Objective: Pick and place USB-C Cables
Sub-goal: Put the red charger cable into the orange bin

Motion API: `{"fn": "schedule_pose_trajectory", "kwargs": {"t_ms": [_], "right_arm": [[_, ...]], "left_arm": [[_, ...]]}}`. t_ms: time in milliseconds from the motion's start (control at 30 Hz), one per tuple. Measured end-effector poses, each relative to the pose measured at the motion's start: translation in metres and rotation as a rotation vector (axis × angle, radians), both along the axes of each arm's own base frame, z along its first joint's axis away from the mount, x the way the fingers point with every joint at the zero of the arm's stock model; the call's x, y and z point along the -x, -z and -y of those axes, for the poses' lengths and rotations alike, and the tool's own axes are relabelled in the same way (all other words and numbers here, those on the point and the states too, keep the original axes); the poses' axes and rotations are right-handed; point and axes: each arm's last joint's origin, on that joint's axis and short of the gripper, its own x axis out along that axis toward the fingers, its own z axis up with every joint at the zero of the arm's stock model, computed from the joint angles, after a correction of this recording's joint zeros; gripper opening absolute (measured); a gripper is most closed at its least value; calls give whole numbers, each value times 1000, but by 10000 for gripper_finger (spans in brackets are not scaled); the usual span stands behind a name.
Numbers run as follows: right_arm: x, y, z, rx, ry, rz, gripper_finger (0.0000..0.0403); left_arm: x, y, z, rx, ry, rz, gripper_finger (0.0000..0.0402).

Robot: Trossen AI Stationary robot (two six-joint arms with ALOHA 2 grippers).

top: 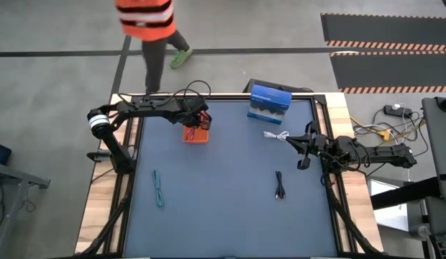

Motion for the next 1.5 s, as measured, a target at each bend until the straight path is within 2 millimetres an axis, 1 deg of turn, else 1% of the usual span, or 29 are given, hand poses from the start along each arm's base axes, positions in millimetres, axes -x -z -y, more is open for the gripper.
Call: {"fn": "schedule_pose_trajectory", "kwargs": {"t_ms": [333, 667, 1233, 1367, 1500], "right_arm": [[0, 0, 0, -4, 0, 1, 9], [0, 0, 0, -4, -1, 2, 9], [0, 0, 0, -2, 0, 1, 9], [0, 0, 0, -2, 0, 1, 9], [0, 0, 0, -1, 0, 1, 9]], "left_arm": [[1, 2, 0, 1, 5, -6, 9], [1, 2, 0, 0, 5, -7, 28], [2, 3, 1, -16, -1, -23, 31], [2, 3, 0, -16, -1, -24, 48], [2, 3, 0, -16, -1, -24, 83]]}}
